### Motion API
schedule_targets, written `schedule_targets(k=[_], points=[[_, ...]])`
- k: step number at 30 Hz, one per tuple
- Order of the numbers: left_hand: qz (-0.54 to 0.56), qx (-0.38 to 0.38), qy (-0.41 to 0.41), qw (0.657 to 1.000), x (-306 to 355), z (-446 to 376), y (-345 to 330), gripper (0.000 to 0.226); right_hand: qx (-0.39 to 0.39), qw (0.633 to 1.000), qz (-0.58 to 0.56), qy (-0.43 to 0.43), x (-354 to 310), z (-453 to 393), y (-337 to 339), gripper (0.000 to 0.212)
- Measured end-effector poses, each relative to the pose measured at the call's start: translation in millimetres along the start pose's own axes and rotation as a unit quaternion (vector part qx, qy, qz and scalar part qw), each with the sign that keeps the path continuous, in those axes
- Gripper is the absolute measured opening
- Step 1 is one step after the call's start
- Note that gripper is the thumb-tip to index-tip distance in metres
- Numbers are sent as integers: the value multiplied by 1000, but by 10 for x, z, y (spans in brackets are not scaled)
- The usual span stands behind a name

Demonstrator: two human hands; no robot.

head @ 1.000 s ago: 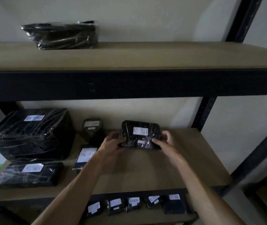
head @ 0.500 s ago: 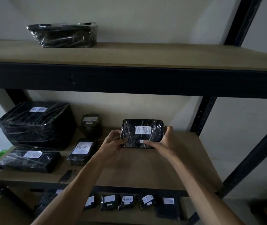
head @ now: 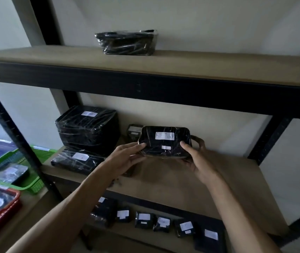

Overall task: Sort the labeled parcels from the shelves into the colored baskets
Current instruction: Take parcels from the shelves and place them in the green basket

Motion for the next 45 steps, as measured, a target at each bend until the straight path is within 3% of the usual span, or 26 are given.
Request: schedule_targets(k=[8, 17, 20, 22, 25, 28, 32, 36, 41, 43, 45], points=[[52, 38, -3, 998, 435, 984, 1079, 36, -109, 993, 41, 12, 498, 311, -1277, 57], [32, 124, -61, 990, 979, 2040, 2612, 33, 25, 981, 172, 85, 1421, 761, -3311, 36], [50, 161, -76, 983, 1242, 2338, 3214, 33, 13, 973, 211, 91, 1621, 862, -4019, 52], [45, 175, -85, 980, 1382, 2453, 3659, 37, -10, 973, 216, 80, 1720, 854, -4434, 44], [48, 200, -90, 974, 1563, 2545, 4281, 13, -25, 970, 233, 71, 1903, 739, -4996, 65], [36, 223, -82, 971, 1698, 2497, 4866, 7, -54, 962, 263, 57, 2123, 496, -5489, 63], [14, 243, -74, 967, 1877, 2177, 5610, 32, -80, 959, 272, 33, 2369, 93, -6087, 98], [-41, 220, -37, 974, 2116, 1766, 6097, 21, -46, 968, 246, -8, 2437, -381, -6564, 102], [-186, 162, -8, 969, 2336, 1246, 6690, 18, -20, 991, 112, -76, 2428, -922, -6909, 63], [-298, 107, 4, 949, 2298, 1031, 6944, 22, 8, 993, 76, -92, 2467, -1133, -6980, 54], [-456, 47, 11, 889, 2228, 807, 7200, 26, 61, 989, 81, -105, 2552, -1322, -7015, 53]])
Point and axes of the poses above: each hand's wrist, its own z-axis away from the middle knuckle, its own y-axis out of the back of the hand, x = y × z, the point moved 2 cm from there along -z, towards the middle knuckle, and after that the axes turned 14 degrees about -y, right-handed, at the moved point
